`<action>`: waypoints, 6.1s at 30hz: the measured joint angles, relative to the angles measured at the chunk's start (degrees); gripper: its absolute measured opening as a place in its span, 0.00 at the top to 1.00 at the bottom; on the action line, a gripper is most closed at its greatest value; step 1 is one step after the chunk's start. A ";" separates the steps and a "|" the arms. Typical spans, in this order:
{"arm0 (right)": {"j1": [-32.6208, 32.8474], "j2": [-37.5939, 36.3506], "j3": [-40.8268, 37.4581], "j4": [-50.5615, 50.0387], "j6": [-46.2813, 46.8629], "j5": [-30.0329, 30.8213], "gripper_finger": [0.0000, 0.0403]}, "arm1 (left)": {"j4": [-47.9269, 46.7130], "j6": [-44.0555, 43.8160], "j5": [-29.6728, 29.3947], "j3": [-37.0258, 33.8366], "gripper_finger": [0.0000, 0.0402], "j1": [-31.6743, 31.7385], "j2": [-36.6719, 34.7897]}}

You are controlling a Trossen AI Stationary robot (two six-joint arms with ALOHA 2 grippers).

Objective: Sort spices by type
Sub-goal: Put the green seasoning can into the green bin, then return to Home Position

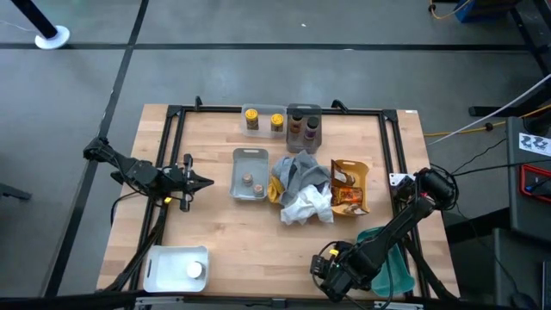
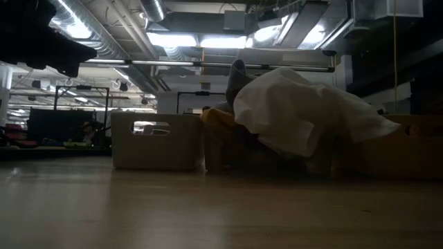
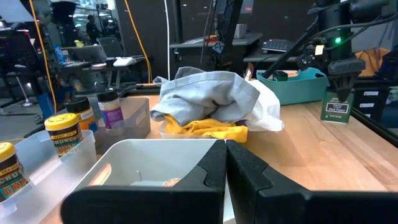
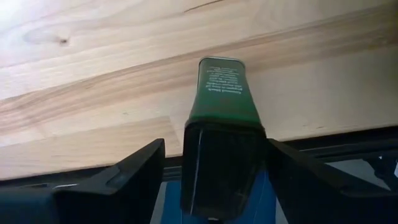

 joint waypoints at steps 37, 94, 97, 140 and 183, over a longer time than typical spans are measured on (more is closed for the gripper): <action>-0.02 0.24 -0.02 -1.41 3.32 0.42 0.48 | 0.02 0.00 0.01 0.00 0.99 -0.01 0.01; -0.02 -0.79 16.76 -28.71 5.01 -0.70 0.66 | 0.01 0.01 0.02 -0.02 0.99 -0.02 -0.02; 0.00 -0.83 21.70 -35.97 5.01 -0.93 0.67 | 0.02 0.00 0.02 -0.02 0.99 -0.02 -0.02; 14.64 -1.51 11.06 -34.59 16.30 -6.17 0.65 | 0.03 0.00 0.00 -0.02 0.99 -0.02 0.00; 14.60 -3.06 18.10 -43.81 11.69 15.54 0.35 | 0.04 0.02 0.02 -0.02 0.99 -0.02 -0.02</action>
